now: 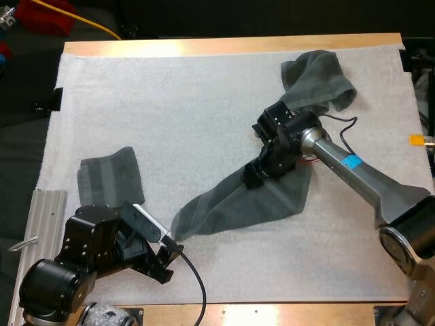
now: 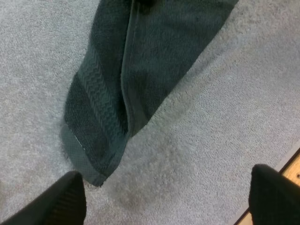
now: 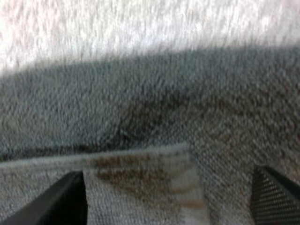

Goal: Pick towel from pile, fold and stack

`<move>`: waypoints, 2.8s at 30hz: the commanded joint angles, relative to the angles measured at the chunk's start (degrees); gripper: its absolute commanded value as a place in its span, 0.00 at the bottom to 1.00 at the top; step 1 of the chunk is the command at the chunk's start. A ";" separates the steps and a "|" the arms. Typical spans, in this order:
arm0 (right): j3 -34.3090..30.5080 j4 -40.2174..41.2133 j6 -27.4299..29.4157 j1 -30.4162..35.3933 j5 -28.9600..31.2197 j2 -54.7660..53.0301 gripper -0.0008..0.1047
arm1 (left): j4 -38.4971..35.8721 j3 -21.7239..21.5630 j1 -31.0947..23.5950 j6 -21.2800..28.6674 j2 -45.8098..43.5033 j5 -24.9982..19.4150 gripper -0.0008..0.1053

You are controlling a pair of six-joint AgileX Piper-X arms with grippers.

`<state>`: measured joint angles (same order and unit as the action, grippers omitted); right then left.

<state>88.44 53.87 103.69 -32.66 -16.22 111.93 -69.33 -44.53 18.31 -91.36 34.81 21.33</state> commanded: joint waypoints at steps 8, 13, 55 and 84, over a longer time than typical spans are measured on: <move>0.09 -0.42 0.42 0.42 -3.37 2.14 0.56 | 0.05 -0.10 0.18 0.34 0.03 -0.18 0.66; 0.09 -0.07 -0.28 0.42 -3.37 2.14 0.44 | 0.16 -0.10 0.18 0.34 0.03 -0.18 0.66; 0.09 8.64 1.10 0.42 1.04 -4.43 0.02 | 8.65 5.93 15.91 17.89 17.18 -21.24 0.66; 0.09 9.39 0.66 0.42 0.95 -4.43 0.02 | 27.51 12.98 16.83 16.86 31.70 -29.72 0.29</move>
<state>88.44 62.04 104.15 -32.54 -15.25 107.83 -41.99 -31.41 34.72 -73.66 66.51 -7.42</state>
